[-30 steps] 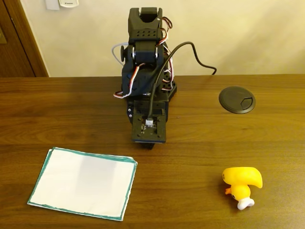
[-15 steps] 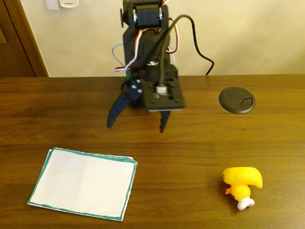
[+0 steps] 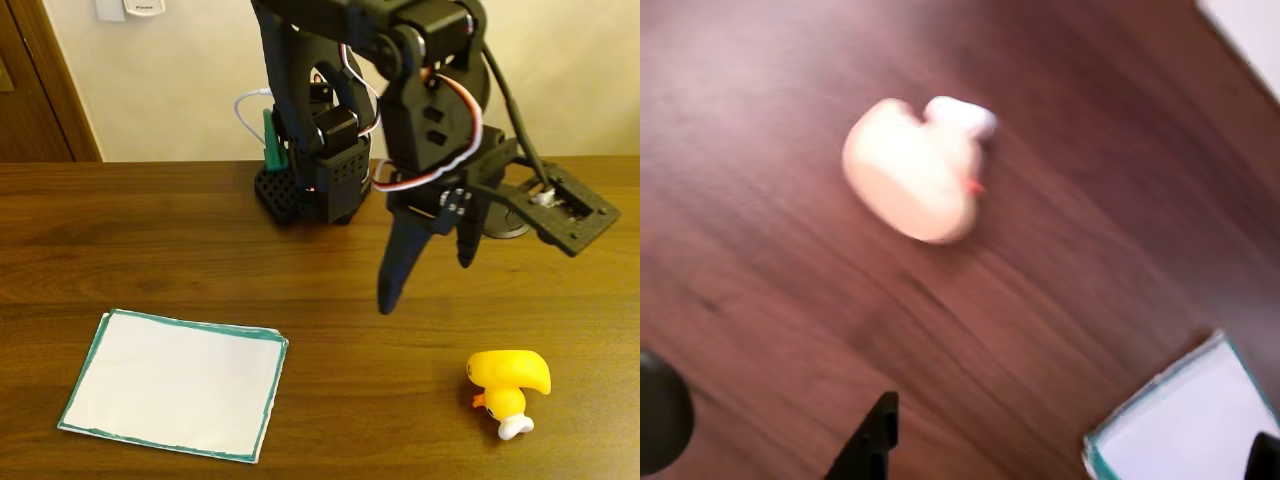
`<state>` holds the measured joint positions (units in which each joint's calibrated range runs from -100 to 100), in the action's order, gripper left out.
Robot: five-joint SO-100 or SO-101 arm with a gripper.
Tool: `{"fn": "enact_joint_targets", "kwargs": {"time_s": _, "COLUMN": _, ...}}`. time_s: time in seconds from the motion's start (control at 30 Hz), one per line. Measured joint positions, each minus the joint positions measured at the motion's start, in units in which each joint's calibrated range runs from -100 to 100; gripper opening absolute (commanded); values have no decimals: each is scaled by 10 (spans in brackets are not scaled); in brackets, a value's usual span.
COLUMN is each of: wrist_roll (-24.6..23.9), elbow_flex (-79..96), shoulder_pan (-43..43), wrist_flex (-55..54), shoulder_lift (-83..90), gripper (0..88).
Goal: Grab the yellow duck toy and put inside the green color rectangle box on the table
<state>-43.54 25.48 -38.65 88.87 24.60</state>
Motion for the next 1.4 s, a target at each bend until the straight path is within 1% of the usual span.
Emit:
{"fn": "enact_joint_targets", "kwargs": {"time_s": 0.07, "wrist_roll": 6, "elbow_flex": 0, "shoulder_pan": -43, "wrist_flex": -23, "shoulder_lift": -28, "gripper": 516}}
{"fn": "enact_joint_targets", "kwargs": {"time_s": 0.13, "wrist_roll": 9, "elbow_flex": 0, "shoulder_pan": -56, "wrist_flex": -64, "shoulder_lift": -74, "gripper": 516}}
{"fn": "enact_joint_targets", "kwargs": {"time_s": 0.3, "wrist_roll": 29, "elbow_flex": 45, "shoulder_pan": -57, "wrist_flex": -201, "shoulder_lift": -155, "gripper": 509}}
{"fn": "enact_joint_targets", "kwargs": {"time_s": 0.57, "wrist_roll": 25, "elbow_flex": 136, "shoulder_pan": -55, "wrist_flex": -367, "shoulder_lift": -204, "gripper": 496}}
{"fn": "enact_joint_targets", "kwargs": {"time_s": 0.73, "wrist_roll": 17, "elbow_flex": 142, "shoulder_pan": -73, "wrist_flex": -422, "shoulder_lift": -241, "gripper": 480}}
{"fn": "enact_joint_targets", "kwargs": {"time_s": 0.9, "wrist_roll": 11, "elbow_flex": 142, "shoulder_pan": -85, "wrist_flex": -460, "shoulder_lift": -263, "gripper": 424}}
{"fn": "enact_joint_targets", "kwargs": {"time_s": 1.2, "wrist_roll": 1, "elbow_flex": 156, "shoulder_pan": -83, "wrist_flex": -541, "shoulder_lift": -277, "gripper": 399}}
{"fn": "enact_joint_targets", "kwargs": {"time_s": 1.27, "wrist_roll": -1, "elbow_flex": 176, "shoulder_pan": -83, "wrist_flex": -552, "shoulder_lift": -276, "gripper": 338}}
{"fn": "enact_joint_targets", "kwargs": {"time_s": 1.37, "wrist_roll": -3, "elbow_flex": 178, "shoulder_pan": -78, "wrist_flex": -553, "shoulder_lift": -276, "gripper": 273}}
{"fn": "enact_joint_targets", "kwargs": {"time_s": 1.4, "wrist_roll": -3, "elbow_flex": 178, "shoulder_pan": -77, "wrist_flex": -553, "shoulder_lift": -276, "gripper": 229}}
